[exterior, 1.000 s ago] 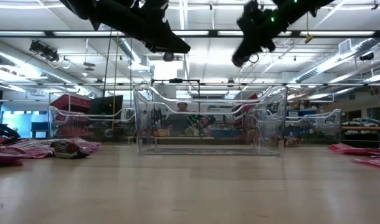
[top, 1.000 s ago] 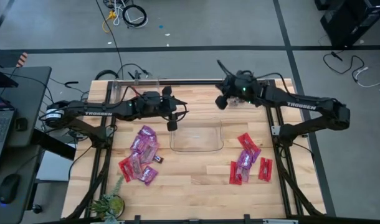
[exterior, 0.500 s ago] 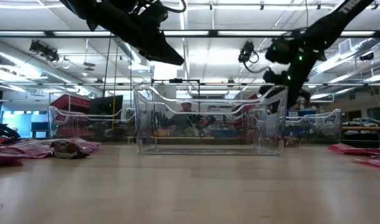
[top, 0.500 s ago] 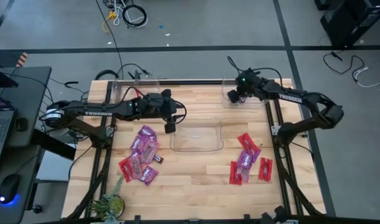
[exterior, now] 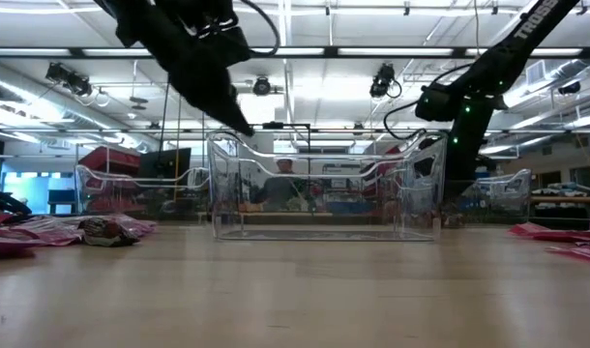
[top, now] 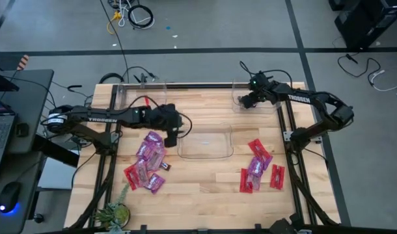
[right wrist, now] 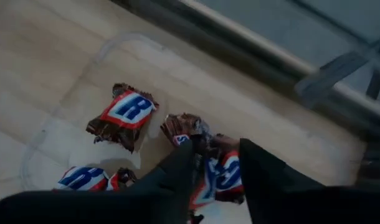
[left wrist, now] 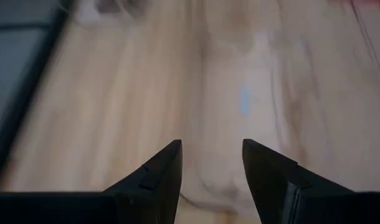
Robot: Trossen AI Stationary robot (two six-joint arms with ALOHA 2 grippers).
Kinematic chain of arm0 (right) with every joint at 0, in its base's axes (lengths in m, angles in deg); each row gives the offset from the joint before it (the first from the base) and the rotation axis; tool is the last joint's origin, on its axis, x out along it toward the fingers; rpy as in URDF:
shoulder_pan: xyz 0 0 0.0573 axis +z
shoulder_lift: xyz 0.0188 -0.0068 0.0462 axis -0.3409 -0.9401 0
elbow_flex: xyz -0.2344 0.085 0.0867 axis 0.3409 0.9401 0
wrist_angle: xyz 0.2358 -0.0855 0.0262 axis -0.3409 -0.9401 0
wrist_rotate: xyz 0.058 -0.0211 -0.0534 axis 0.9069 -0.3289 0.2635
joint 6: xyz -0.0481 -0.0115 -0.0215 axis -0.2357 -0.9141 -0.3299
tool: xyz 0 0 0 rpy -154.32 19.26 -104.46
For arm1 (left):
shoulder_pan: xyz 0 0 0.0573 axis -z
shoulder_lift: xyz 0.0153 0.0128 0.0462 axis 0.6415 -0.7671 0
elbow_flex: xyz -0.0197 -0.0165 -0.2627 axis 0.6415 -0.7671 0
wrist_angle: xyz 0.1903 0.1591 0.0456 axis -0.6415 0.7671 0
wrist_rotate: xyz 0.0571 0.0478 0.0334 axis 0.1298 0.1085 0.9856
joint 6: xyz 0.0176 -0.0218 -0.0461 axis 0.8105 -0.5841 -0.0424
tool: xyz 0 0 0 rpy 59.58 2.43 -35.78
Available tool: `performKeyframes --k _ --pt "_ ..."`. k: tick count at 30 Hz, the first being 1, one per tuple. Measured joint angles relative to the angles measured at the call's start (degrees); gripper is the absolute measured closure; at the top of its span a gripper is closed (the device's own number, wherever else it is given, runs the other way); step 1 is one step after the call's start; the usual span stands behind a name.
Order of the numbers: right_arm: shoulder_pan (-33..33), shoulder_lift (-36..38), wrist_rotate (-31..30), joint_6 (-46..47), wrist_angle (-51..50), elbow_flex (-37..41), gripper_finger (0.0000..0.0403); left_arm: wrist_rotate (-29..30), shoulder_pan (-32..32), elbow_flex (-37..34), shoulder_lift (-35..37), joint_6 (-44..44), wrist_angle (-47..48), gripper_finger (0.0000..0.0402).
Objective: Sort candy
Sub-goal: Put the brown chocolate bar into the top right transparent bin, then adjust the bottom transparent bin
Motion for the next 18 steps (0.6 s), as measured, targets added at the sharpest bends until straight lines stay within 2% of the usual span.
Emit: performKeyframes --k 7,13,15,18 --pt "1.82 7.01 -0.07 -6.51 -1.33 0.02 0.0241 -0.05 6.01 0.31 0.3 -3.83 14.05 0.0231" --pt "4.27 15.59 -0.07 -8.38 -1.28 0.0 0.0226 -4.43 12.89 -0.2 0.28 -7.23 19.46 0.0231" --pt "4.69 18.33 -0.07 -8.32 -1.15 0.0 0.0224 -3.26 14.41 -0.05 0.61 -7.32 18.53 0.0231" --pt "5.56 21.72 -0.1 -8.29 -0.46 0.0 0.0225 2.02 15.49 0.06 0.97 -7.26 18.88 0.0231"
